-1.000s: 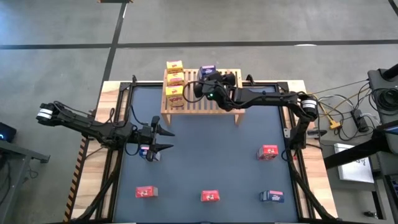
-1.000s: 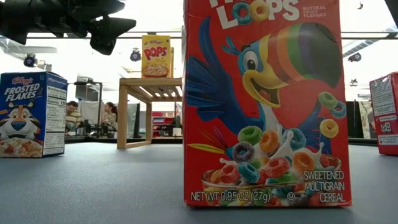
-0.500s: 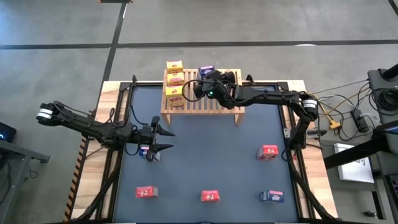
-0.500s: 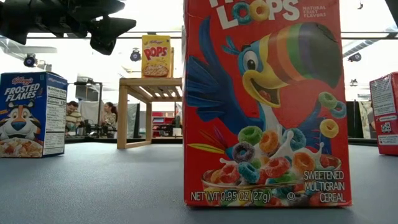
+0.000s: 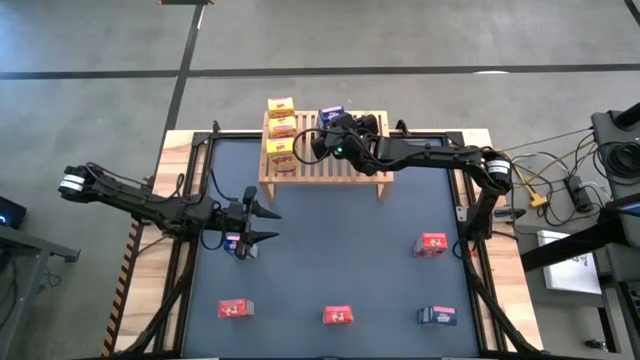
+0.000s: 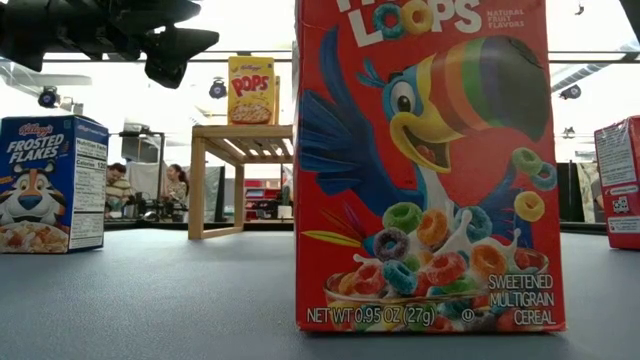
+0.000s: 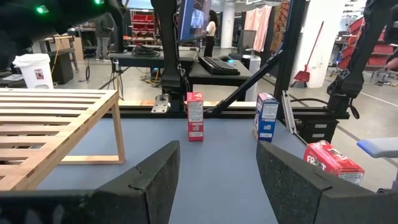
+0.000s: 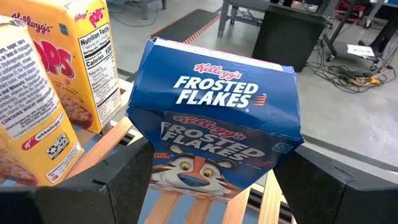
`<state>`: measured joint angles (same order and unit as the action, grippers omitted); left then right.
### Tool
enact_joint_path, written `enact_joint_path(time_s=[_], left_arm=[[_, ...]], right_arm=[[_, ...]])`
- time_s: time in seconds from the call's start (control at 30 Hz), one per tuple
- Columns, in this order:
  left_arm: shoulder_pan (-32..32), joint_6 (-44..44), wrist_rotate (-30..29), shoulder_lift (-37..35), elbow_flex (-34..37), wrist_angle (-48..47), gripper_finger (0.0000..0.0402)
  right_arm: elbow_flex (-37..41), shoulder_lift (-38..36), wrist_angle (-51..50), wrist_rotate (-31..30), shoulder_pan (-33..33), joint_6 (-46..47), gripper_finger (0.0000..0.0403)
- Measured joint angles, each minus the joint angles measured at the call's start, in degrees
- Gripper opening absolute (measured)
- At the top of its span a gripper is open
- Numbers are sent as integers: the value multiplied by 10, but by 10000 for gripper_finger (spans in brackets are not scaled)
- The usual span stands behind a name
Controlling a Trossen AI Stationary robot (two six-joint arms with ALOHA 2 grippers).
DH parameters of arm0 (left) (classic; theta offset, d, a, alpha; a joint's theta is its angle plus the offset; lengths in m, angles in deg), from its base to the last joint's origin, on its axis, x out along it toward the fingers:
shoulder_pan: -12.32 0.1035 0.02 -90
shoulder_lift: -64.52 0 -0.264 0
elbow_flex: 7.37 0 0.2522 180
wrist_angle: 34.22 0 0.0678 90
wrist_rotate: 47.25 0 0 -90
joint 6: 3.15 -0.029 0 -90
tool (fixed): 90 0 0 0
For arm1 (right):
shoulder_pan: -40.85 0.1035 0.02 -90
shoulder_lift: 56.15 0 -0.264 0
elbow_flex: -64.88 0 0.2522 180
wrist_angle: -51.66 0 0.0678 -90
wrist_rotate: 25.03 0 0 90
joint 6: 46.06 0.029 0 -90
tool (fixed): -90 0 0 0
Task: Stack cereal on shelf
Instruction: Put the top right blue cereal box on the shelf
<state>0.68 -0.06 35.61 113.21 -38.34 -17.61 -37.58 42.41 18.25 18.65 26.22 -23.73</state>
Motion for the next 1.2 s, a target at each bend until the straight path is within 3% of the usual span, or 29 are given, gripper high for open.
enact_joint_path(time_s=[0.8, 1.2], left_arm=[[0, 0, 0, 0, 0, 0, 197], [0, 0, 0, 0, 0, 0, 197]], right_arm=[[2, 1, 20, -16, -5, 13, 294], [3, 2, 13, -12, -6, -2, 362]])
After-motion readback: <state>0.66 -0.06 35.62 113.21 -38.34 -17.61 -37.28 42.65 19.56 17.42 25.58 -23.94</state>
